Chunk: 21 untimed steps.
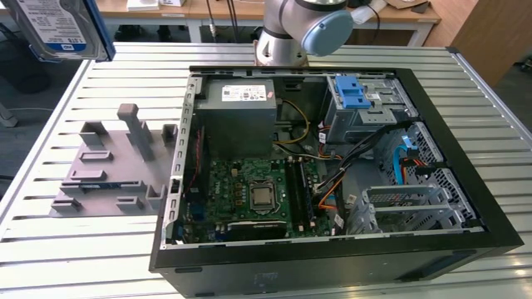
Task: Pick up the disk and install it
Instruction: 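Pick up the disk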
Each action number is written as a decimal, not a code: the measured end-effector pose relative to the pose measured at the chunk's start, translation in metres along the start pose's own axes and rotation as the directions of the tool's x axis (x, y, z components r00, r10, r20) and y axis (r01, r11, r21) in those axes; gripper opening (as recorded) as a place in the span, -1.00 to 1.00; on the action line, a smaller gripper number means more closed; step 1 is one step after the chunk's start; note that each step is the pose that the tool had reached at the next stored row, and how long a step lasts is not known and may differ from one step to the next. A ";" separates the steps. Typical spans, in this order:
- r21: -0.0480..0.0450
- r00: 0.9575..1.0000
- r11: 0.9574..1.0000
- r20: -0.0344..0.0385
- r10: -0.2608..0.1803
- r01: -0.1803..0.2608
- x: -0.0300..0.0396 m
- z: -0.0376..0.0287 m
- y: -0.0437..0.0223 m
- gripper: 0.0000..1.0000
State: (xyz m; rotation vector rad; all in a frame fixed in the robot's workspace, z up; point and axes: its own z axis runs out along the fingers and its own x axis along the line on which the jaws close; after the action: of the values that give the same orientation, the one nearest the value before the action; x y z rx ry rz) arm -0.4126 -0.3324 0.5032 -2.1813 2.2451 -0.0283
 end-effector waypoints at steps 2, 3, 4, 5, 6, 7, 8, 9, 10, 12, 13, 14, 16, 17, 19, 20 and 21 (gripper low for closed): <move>0.000 1.000 1.000 0.000 0.000 0.000 0.0011 0.0001 -0.0020 -0.27; 0.000 1.000 1.000 0.000 0.000 0.000 0.0017 0.0001 -0.0031 -0.27; 0.000 1.000 1.000 0.000 0.000 0.000 0.0023 0.0001 -0.0041 -0.27; 0.000 1.000 1.000 0.000 0.000 0.000 0.0027 0.0001 -0.0051 -0.27; -0.001 1.000 1.000 0.000 0.000 0.000 0.0032 0.0001 -0.0062 -0.27; -0.001 1.000 1.000 0.000 0.000 0.000 0.0038 0.0002 -0.0072 -0.27; -0.001 1.000 1.000 0.000 0.000 0.000 0.0043 0.0002 -0.0082 -0.27; -0.001 1.000 1.000 0.000 0.000 0.000 0.0047 0.0002 -0.0092 -0.27; -0.001 1.000 1.000 0.000 0.000 0.000 0.0053 0.0002 -0.0103 -0.27; -0.001 1.000 1.000 0.000 0.000 0.000 0.0064 0.0002 -0.0124 -0.27; -0.001 1.000 1.000 0.000 0.000 0.000 0.0070 0.0003 -0.0134 -0.27; -0.001 1.000 1.000 0.000 0.000 0.000 0.0076 0.0004 -0.0145 -0.27; -0.001 1.000 1.000 0.000 0.000 0.000 0.0087 0.0003 -0.0165 -0.27; -0.001 1.000 1.000 0.000 0.000 0.000 0.0094 0.0004 -0.0176 -0.27; -0.001 1.000 1.000 0.000 0.000 0.000 0.0104 0.0005 -0.0197 -0.27; -0.001 1.000 1.000 0.000 0.000 0.000 0.0109 0.0005 -0.0206 -0.27; -0.001 1.000 1.000 0.000 0.000 0.000 0.0115 0.0005 -0.0215 -0.27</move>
State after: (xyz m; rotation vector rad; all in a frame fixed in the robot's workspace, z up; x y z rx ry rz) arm -0.3914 -0.3445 0.5032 -2.1819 2.2459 -0.0268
